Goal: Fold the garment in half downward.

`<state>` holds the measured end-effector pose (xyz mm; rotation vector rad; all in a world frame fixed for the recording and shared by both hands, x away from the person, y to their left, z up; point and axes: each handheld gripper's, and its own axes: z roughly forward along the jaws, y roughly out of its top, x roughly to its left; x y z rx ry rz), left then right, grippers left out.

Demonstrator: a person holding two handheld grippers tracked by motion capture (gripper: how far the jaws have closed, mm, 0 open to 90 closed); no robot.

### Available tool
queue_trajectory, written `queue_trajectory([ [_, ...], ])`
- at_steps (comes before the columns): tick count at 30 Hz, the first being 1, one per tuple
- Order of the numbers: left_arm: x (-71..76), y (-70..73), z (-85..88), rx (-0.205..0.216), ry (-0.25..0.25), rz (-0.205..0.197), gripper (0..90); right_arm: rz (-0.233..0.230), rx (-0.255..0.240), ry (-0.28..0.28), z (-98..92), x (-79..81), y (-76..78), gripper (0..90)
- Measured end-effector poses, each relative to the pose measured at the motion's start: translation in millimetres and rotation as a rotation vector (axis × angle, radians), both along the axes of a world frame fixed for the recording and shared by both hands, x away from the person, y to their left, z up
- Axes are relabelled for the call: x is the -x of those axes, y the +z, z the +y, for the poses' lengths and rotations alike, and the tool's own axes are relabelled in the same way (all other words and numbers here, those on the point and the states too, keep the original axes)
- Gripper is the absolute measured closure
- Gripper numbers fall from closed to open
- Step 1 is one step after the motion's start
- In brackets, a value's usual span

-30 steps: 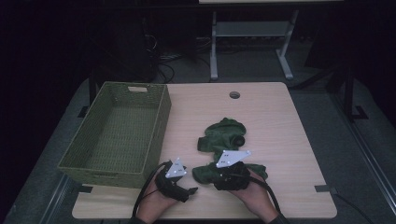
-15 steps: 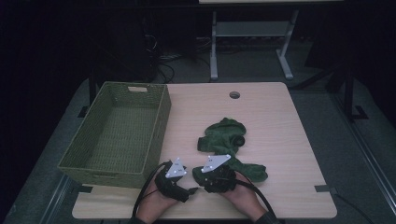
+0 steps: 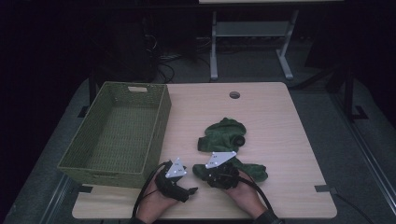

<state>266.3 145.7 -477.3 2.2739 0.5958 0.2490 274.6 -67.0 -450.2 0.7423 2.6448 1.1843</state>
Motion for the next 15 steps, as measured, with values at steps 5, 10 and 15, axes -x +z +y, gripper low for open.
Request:
queue_trajectory([
  [5, 0.1, -0.3, -0.1, 0.004, 0.001, 0.003, 12.8, -0.005, -0.064, -0.023, -13.6, -0.7, 13.9, 75.6],
  [10, 0.1, -0.3, -0.1, 0.003, 0.001, 0.003, 12.8, -0.008, -0.117, -0.048, -31.5, -2.1, 21.3, 75.4],
  [15, -0.1, 0.0, 0.0, -0.001, 0.000, 0.000, 12.9, -0.007, -0.132, -0.097, -50.6, -5.6, 25.4, 75.0],
])
